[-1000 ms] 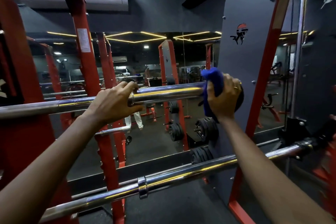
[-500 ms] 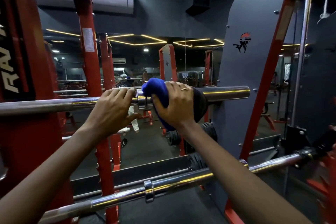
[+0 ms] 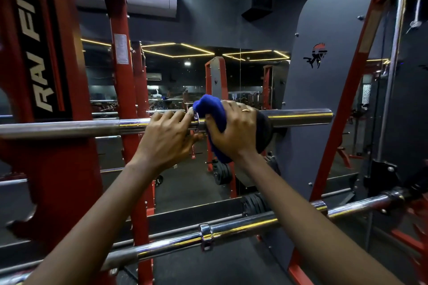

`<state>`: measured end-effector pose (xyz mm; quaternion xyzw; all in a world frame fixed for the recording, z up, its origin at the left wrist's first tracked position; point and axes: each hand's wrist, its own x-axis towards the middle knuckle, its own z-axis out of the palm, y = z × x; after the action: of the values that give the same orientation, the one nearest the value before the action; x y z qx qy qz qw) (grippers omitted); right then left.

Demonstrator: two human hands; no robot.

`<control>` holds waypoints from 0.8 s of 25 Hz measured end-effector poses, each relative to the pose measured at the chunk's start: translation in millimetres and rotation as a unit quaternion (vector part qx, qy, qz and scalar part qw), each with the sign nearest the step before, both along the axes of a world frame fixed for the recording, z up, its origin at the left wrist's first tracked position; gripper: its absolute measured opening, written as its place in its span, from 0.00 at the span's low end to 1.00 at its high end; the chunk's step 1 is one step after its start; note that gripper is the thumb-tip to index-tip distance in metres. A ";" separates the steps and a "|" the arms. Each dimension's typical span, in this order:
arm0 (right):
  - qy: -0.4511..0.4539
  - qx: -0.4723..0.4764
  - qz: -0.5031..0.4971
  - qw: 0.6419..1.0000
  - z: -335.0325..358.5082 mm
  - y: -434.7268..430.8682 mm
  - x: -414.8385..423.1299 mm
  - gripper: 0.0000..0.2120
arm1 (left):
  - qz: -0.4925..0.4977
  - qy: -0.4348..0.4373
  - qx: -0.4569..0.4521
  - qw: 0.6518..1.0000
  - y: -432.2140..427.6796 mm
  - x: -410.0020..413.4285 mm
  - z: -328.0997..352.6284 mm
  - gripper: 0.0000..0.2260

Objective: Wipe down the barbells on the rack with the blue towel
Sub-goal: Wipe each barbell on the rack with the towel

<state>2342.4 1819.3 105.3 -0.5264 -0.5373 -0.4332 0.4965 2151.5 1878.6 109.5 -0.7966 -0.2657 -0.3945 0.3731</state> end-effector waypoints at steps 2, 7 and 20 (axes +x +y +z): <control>-0.070 0.003 0.028 0.997 -10.5 1.2 10.5 0.25 | -0.012 -0.002 0.001 1.000 0.8 -1.6 0.9 0.28; -0.089 0.011 0.002 0.996 -28.7 -12.1 107.7 0.31 | -0.083 -0.034 -0.023 0.996 4.9 -5.4 -3.1 0.38; -0.081 0.064 0.008 0.995 -11.2 -23.9 153.7 0.19 | 0.016 -0.013 -0.034 0.999 -13.3 43.8 8.0 0.20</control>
<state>2496.1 1795.3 94.1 -0.4521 -0.5511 -0.5040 0.4877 2195.3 1865.3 117.5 -0.7994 -0.2966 -0.3891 0.3488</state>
